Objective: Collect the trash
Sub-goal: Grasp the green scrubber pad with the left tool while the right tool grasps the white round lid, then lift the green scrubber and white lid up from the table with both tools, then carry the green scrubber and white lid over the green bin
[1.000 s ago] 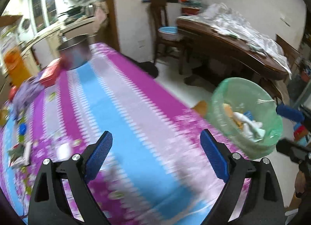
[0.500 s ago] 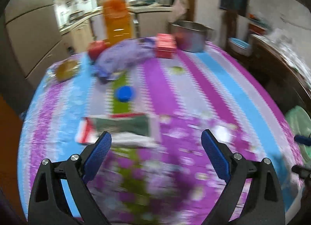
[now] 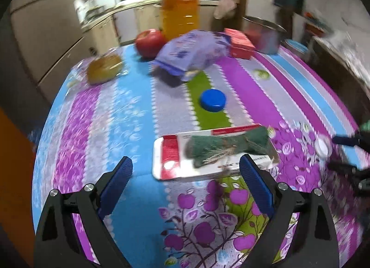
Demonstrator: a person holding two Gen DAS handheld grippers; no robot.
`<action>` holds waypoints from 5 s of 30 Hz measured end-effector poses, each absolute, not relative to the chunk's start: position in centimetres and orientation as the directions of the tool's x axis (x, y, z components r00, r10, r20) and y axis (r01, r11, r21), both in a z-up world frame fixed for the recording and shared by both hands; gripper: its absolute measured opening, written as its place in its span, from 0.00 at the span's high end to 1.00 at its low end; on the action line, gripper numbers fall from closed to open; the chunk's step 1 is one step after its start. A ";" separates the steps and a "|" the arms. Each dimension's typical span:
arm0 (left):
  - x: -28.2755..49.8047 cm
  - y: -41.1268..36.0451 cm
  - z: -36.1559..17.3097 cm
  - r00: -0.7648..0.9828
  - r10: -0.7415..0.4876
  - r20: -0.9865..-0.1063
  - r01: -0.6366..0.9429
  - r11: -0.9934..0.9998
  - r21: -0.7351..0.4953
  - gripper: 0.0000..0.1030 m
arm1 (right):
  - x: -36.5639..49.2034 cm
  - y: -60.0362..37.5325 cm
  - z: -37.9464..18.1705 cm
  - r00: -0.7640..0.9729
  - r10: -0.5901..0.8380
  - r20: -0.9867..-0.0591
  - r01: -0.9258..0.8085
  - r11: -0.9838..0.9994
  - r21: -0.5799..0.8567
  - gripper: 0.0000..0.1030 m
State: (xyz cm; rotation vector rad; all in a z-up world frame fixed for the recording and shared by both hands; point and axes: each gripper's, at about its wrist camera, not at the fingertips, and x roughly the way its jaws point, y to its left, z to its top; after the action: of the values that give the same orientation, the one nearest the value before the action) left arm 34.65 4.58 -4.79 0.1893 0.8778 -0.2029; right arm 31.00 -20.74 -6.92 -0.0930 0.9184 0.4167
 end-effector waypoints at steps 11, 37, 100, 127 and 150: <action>32.3 0.7 -5.1 0.359 -0.526 -0.771 0.643 0.738 -0.205 0.18 | 30.7 -20.7 -7.0 0.523 0.321 -0.789 -0.402 0.910 0.104 0.49; 32.1 -5.1 -6.1 0.589 -0.272 -0.761 0.540 0.833 0.121 0.41 | 30.1 -20.3 -7.1 0.560 0.306 -0.770 -0.409 0.910 0.064 0.53; 29.3 -6.5 -5.7 0.656 -0.237 -0.717 0.395 0.917 0.058 0.30 | 22.9 -23.4 -4.4 0.696 0.238 -0.678 -0.249 0.965 0.084 0.61; 28.0 -6.9 -4.6 0.692 -0.214 -0.689 0.365 0.928 0.079 0.80 | 23.9 -23.5 -5.0 0.704 0.251 -0.664 -0.241 0.964 0.110 0.61; 21.5 -12.3 0.9 0.740 -0.382 -0.553 0.423 0.904 -0.058 0.80 | 14.8 -30.3 3.1 0.858 0.084 -0.507 -0.084 0.996 0.022 0.62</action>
State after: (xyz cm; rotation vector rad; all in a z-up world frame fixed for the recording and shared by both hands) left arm 21.52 -12.25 0.85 0.0737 0.5904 -0.4421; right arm 14.78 -30.26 3.14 -0.0008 0.5327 0.0882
